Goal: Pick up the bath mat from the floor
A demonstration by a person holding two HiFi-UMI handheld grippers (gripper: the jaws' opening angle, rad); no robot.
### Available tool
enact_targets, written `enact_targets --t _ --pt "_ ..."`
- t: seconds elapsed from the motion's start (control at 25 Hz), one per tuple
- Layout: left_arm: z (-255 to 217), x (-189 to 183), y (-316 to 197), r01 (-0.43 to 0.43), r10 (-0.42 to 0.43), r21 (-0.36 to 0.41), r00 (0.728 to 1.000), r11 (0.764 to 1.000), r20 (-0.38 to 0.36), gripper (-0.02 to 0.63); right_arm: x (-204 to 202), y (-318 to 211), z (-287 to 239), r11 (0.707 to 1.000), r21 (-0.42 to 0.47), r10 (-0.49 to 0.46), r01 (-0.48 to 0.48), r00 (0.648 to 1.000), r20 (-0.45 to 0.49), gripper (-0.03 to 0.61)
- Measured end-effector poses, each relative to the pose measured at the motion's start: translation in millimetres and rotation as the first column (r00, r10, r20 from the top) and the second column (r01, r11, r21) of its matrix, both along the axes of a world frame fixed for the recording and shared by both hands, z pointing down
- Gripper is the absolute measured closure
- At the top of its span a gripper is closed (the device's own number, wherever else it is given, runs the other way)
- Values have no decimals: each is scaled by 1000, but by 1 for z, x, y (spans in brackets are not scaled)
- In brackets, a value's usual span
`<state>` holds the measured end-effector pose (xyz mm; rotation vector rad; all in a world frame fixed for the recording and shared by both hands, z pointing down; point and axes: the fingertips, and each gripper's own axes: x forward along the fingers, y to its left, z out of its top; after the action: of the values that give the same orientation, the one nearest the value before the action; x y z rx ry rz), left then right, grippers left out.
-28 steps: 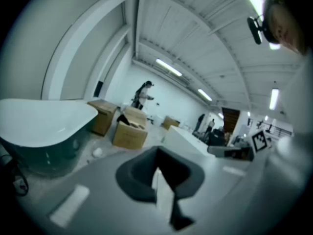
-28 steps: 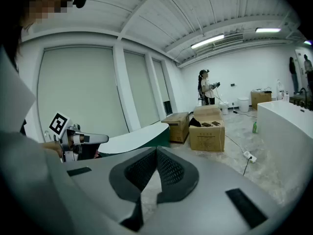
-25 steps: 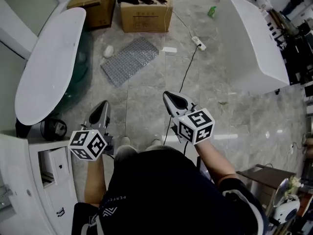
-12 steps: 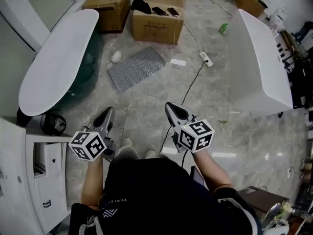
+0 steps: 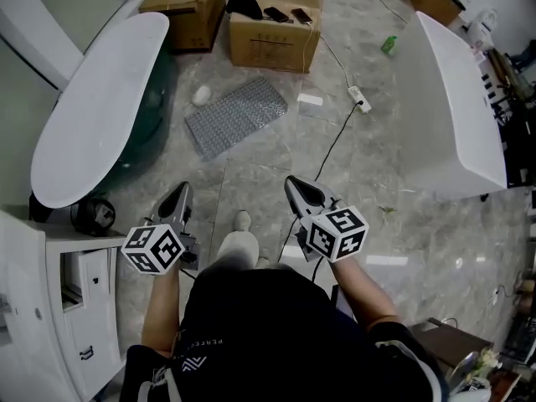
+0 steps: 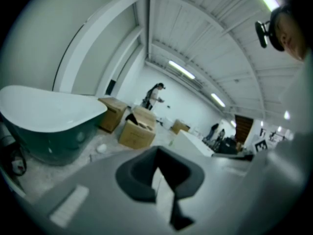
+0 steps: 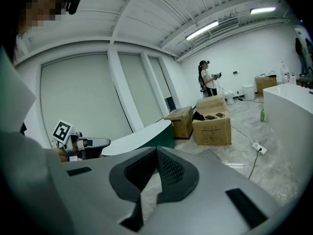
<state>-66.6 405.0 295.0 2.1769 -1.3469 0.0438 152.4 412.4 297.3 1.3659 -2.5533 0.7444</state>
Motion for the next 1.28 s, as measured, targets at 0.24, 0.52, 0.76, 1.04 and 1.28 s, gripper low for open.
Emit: enact_targets --t 0.24,0.52,0.76,1.04,1.28 --pt "7 3 -52 -32 31 18 999 999 21 614 -10 -49 -1 1000 -10 8 -8 1000 1 580" --pt "19 -9 -114 -81 81 -28 997 996 -13 614 -37 -120 6 999 -33 -17 17 1000 -8 580" --pt "35 -18 -151 -157 158 -23 987 987 41 614 -63 -170 15 997 -46 -62 62 998 -14 580" --pt "60 -37 -193 -82 82 -81 997 993 -13 614 -74 -225 27 995 -53 -92 90 995 -28 580" --pt "61 -35 -249 -13 12 -24 999 1000 -50 614 -73 -293 44 988 -63 -141 138 989 -52 580"
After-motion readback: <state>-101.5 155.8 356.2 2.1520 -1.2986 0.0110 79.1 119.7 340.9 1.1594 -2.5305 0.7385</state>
